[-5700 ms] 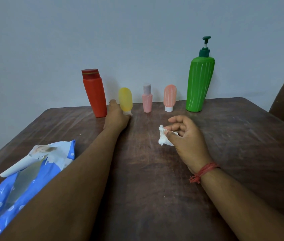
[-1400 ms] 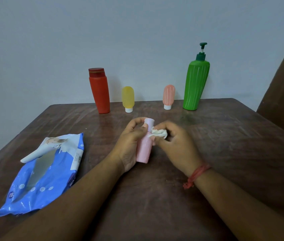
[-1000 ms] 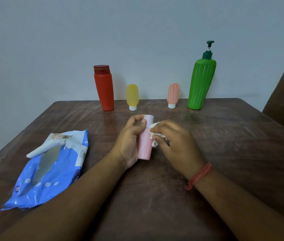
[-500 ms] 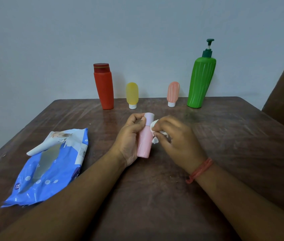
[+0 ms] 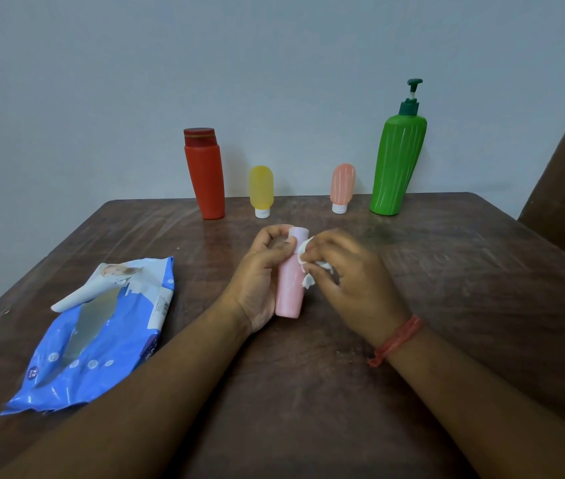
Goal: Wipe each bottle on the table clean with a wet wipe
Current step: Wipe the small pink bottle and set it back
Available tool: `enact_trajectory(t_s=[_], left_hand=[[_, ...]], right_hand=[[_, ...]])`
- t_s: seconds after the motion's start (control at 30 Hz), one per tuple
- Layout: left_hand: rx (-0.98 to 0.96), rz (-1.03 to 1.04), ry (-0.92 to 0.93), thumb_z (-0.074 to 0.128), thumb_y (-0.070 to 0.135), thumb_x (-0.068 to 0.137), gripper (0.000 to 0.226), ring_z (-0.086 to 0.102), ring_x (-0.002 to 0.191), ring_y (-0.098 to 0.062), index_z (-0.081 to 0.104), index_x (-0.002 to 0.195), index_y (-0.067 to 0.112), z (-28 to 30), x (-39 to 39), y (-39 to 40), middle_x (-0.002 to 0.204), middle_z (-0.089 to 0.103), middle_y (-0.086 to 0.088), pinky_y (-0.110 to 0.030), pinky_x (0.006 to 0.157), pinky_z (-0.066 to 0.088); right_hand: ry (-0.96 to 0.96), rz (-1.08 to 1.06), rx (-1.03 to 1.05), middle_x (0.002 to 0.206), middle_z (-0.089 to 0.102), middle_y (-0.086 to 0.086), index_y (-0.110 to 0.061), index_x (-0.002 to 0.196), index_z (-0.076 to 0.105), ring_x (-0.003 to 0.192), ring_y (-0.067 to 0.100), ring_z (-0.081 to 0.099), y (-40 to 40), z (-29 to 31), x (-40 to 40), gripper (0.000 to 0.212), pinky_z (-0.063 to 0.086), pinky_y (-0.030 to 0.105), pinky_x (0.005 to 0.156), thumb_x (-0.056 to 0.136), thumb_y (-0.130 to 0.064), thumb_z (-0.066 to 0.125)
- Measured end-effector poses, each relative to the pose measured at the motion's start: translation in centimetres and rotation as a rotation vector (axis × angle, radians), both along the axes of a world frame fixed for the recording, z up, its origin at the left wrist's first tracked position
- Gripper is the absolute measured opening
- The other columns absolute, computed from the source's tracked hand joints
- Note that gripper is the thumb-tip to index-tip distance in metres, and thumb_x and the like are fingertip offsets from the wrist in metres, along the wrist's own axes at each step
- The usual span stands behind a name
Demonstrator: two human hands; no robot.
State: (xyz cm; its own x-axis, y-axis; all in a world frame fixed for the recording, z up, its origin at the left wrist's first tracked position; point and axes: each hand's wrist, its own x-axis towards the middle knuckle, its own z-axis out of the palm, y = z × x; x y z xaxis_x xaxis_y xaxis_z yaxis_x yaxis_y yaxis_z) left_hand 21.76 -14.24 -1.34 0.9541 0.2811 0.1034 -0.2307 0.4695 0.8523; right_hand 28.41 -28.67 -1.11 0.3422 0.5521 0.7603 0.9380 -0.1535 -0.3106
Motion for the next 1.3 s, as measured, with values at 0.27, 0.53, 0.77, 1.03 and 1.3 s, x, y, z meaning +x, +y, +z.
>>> enact_trajectory(t_s=[0.27,0.53,0.77,1.03,1.3], left_hand=[[-0.094,-0.013,0.008,0.056,0.007,0.094,0.015,0.062,0.07,-0.02,0.053,0.107,0.016,0.0,0.1,0.6,0.09,0.063,-0.008,-0.033,0.058,0.053],[-0.077,-0.038,0.019,0.063,0.003,0.082,0.029,0.058,0.063,-0.016,0.049,0.101,0.019,-0.1,0.1,0.5,0.083,0.061,-0.004,-0.031,0.054,0.048],[-0.086,-0.038,0.0,0.059,-0.003,0.074,0.032,0.06,0.063,-0.018,0.049,0.095,0.018,-0.1,0.3,0.6,0.08,0.06,-0.006,-0.031,0.054,0.052],[-0.021,-0.007,0.002,0.055,-0.008,0.076,0.031,0.057,0.068,-0.02,0.052,0.1,0.011,-0.3,0.8,1.1,0.081,0.056,-0.007,-0.034,0.06,0.052],[0.014,-0.017,0.012,0.047,-0.01,0.092,0.024,0.065,0.077,-0.023,0.058,0.105,0.007,-0.1,0.6,1.1,0.091,0.069,-0.014,-0.036,0.065,0.055]], right_hand=[[-0.166,0.069,-0.218,0.117,0.067,0.01,0.0,0.114,0.071,0.108,0.02,0.055,0.3,-0.1,-0.8,0.036,0.034,0.014,0.104,0.09,-0.005,0.044],[-0.262,0.057,-0.162,0.113,0.07,0.004,-0.004,0.109,0.074,0.103,0.019,0.057,0.6,0.0,-1.1,0.028,0.045,0.023,0.097,0.095,-0.004,0.049],[-0.18,-0.015,-0.233,0.095,0.053,-0.011,-0.034,0.089,0.063,0.086,0.009,0.055,0.9,-0.8,-0.9,0.019,0.051,0.034,0.074,0.09,-0.016,0.071],[-0.137,0.047,-0.301,0.107,0.061,0.005,-0.013,0.106,0.075,0.097,0.014,0.054,0.0,0.2,-1.4,0.03,0.048,0.028,0.082,0.095,-0.019,0.048],[-0.113,0.097,-0.237,0.104,0.065,0.0,-0.008,0.099,0.074,0.095,0.018,0.059,-0.5,0.3,-1.0,0.028,0.046,0.021,0.088,0.089,-0.004,0.048]])
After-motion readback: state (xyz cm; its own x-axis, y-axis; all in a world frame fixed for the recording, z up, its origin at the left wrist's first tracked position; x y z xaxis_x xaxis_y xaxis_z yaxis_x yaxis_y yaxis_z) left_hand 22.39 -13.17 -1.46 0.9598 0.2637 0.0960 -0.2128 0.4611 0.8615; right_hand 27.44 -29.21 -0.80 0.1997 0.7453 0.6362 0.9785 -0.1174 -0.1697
